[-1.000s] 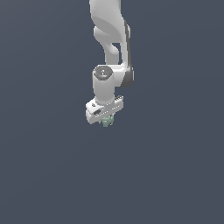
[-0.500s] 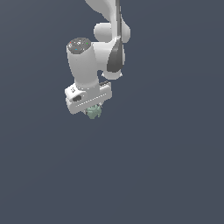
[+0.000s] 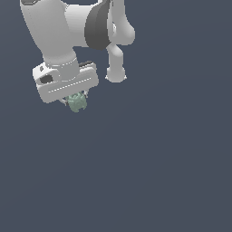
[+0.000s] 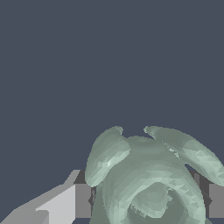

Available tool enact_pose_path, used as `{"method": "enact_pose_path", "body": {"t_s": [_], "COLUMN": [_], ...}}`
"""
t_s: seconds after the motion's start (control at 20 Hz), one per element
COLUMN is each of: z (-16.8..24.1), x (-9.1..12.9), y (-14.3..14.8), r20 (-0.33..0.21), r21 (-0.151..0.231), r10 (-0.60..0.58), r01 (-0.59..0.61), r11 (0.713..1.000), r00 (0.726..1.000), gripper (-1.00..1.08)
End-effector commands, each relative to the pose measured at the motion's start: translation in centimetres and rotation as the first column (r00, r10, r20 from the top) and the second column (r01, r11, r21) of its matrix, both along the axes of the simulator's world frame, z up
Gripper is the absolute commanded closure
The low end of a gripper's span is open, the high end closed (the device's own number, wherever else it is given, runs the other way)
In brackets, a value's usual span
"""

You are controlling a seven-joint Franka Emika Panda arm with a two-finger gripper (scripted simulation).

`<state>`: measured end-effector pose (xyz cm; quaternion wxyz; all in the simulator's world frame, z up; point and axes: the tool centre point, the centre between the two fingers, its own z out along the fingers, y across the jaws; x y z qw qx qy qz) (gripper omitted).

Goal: Pick up the object and move it to a goal position.

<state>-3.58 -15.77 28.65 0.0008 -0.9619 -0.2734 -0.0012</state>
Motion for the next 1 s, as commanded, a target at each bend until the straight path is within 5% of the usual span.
{"method": "enact_pose_path", "body": {"t_s": [0.0, 0.95], "z": [2.4, 12.7], "x": [0.3, 2.3], "y": [-1.6, -8.5], "r20": [-0.001, -0.002], "r21": [0.0, -0.002], "r10": [0.001, 0.0], "r01": [-0.001, 0.0], "r11": [1.0, 1.0], "r00": [1.0, 1.0], "gripper": [1.08, 1.08]}}
